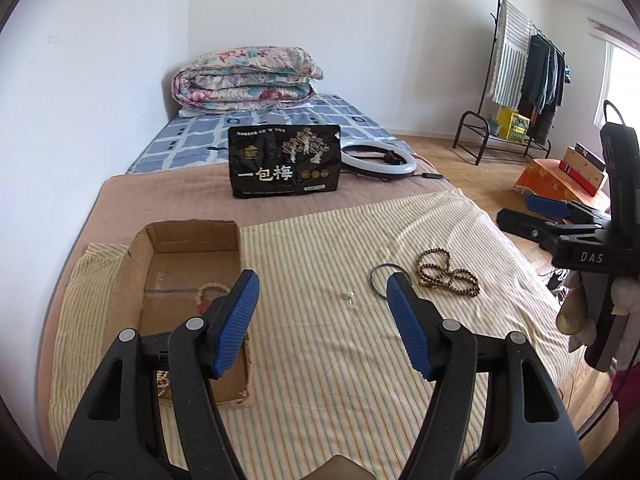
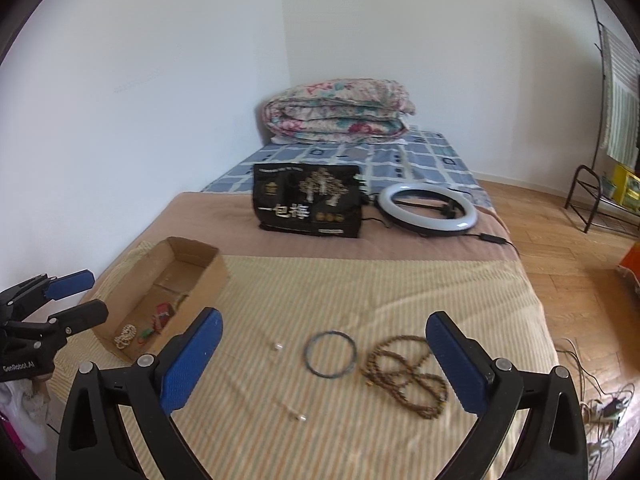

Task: Organize jewelry
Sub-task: 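Withdraw both tools from the box toward the prayer beads and pearl earring, then close left tool on the pearl earring while right tool grasps the brown prayer beads, then carry the pearl earring in left tool while right tool lifts the prayer beads into the box, then open right tool dropping the prayer beads in the box while left tool releases the earring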

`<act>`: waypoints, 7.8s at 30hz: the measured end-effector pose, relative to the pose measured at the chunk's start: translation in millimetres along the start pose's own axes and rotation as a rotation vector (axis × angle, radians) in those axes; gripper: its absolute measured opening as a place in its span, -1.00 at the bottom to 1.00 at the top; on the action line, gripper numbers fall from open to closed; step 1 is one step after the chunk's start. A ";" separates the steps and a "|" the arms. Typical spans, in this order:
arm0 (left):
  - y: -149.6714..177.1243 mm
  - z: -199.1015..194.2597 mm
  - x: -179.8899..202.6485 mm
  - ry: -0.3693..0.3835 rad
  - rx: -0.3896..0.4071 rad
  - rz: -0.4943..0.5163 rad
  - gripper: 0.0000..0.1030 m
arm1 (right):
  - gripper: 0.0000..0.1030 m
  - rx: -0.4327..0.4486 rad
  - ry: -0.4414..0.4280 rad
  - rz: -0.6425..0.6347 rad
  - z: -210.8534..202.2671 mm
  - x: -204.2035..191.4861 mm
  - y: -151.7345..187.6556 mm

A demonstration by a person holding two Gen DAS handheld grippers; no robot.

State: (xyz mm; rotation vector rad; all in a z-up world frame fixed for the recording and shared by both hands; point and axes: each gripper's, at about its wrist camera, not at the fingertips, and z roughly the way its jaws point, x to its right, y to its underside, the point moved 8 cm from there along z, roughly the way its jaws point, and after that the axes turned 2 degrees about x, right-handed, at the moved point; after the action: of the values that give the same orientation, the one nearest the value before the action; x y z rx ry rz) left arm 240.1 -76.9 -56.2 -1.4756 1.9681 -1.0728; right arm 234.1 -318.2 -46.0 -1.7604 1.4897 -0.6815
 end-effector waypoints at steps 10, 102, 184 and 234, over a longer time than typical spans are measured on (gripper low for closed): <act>12.0 38.2 23.9 0.052 -0.058 0.004 0.33 | 0.99 -0.038 0.112 0.113 -4.5 88.5 31.6; 57.1 168.3 43.2 0.118 -0.215 -0.017 -0.87 | -0.93 -0.248 -0.047 -0.064 119.3 83.6 92.3; 32.0 5.9 -181.6 -0.114 0.004 -0.167 -0.87 | -0.93 -0.056 -0.360 -0.192 107.2 -224.7 -53.6; 53.6 50.5 -186.6 -0.138 -0.091 -0.187 0.33 | 0.99 -0.172 -0.300 -0.116 187.0 -233.0 -23.7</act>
State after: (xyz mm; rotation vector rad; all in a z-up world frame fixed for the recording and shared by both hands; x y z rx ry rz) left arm 306.4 89.6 -146.3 -1.7622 1.8338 -0.9384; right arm 348.8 -53.3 -126.6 -1.9921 1.2785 -0.3326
